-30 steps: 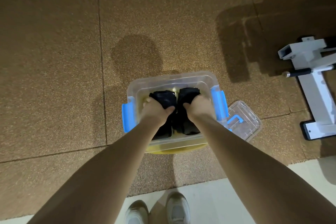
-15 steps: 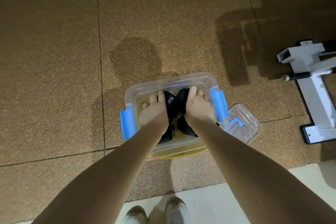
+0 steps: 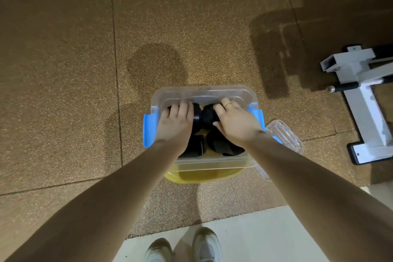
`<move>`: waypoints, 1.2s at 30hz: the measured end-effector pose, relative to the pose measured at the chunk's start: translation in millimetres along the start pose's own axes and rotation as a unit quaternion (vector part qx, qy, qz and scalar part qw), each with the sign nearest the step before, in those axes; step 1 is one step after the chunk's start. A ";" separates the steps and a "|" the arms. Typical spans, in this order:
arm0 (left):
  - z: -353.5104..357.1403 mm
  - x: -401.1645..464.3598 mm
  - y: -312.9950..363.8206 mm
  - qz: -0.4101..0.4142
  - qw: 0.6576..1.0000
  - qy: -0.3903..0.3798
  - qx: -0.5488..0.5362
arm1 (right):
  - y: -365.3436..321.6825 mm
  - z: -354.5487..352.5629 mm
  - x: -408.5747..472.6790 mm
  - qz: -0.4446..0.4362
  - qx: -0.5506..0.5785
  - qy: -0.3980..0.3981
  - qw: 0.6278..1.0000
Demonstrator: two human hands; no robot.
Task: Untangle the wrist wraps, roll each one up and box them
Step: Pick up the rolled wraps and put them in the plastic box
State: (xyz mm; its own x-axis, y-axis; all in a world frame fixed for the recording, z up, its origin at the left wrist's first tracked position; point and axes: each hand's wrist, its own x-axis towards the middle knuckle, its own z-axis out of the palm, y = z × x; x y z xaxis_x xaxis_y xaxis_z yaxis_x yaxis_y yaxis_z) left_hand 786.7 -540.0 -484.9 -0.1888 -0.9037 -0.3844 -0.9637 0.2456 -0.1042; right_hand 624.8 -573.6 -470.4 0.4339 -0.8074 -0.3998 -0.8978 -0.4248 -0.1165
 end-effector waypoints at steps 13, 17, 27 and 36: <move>4.0 -21.9 3.3 0.003 0.998 -0.057 -0.028 | -9.5 17.1 -18.4 0.030 -0.033 -0.134 0.990; -11.7 -21.9 1.8 -0.004 0.998 -0.065 -0.002 | -15.0 0.7 -31.3 0.047 -0.016 -0.114 0.992; -103.8 -59.5 56.4 0.134 0.989 0.064 -0.008 | 2.1 -64.6 -138.2 0.038 0.080 0.019 0.996; -161.5 -128.5 243.6 0.329 0.941 0.072 -0.044 | 88.7 -36.8 -352.6 0.273 0.140 0.037 0.951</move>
State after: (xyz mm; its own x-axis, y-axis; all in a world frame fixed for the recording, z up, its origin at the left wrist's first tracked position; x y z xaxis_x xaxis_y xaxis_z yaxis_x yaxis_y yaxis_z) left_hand 545.6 -420.7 -312.8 -0.7668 -0.6064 -0.2104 -0.6406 0.7437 0.1911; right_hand 394.9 -341.7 -306.3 -0.1087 -0.9068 -0.4072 -0.9711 0.1844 -0.1514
